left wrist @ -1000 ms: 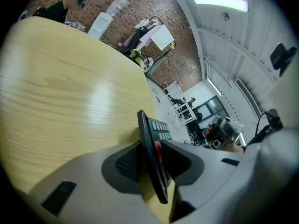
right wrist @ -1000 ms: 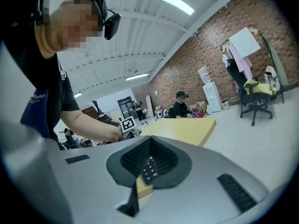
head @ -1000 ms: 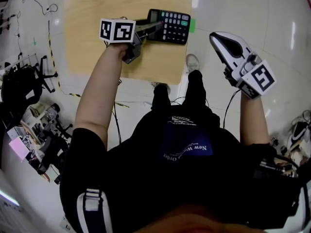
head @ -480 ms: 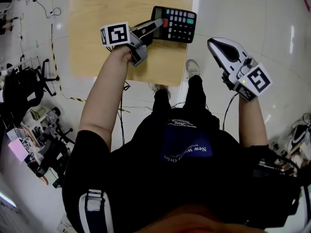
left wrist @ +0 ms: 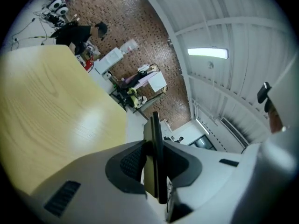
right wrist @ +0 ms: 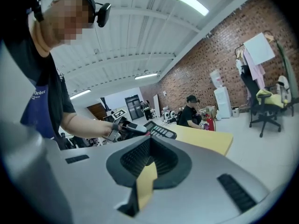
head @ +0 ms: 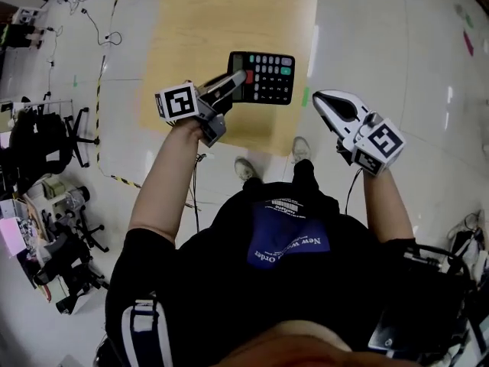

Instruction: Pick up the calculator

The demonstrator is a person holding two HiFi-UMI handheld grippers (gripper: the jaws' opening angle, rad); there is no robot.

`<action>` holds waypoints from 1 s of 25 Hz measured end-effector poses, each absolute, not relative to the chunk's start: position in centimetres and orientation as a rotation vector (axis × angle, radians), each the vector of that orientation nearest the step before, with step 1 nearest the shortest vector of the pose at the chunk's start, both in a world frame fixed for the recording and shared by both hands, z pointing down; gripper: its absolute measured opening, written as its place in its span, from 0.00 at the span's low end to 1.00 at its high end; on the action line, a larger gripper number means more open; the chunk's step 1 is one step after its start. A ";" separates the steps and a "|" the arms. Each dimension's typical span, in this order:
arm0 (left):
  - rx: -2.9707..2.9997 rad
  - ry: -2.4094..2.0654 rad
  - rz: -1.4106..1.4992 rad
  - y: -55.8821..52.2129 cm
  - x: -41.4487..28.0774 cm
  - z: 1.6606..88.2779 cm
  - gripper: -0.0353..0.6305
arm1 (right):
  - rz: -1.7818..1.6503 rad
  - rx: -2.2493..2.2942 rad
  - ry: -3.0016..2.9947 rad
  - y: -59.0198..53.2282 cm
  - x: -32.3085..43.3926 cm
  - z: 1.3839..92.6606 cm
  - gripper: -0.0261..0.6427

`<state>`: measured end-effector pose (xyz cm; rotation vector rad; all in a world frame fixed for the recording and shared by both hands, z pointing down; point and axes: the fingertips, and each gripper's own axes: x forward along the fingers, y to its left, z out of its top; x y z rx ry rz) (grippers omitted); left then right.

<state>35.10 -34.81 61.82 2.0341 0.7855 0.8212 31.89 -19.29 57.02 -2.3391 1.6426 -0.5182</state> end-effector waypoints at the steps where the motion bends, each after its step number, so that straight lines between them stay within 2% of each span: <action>1: 2.045 0.768 0.799 -36.2 33.3 59.9 0.18 | -0.496 -2.345 1.675 -20.3 30.6 55.2 0.02; 6: 1.998 0.652 0.644 -43.4 22.6 49.4 0.18 | -0.387 -2.370 1.835 -26.2 23.0 44.5 0.02; 10: 2.051 0.593 0.519 -47.7 17.6 45.0 0.18 | -0.321 -2.353 1.955 -29.7 21.1 39.8 0.02; 19: 2.078 0.420 0.343 -54.9 8.3 42.8 0.18 | -0.317 -2.165 2.153 -38.3 17.2 36.7 0.02; 25: 2.054 0.324 0.270 -57.4 5.5 42.8 0.18 | -0.341 -2.116 2.187 -40.5 17.2 36.2 0.02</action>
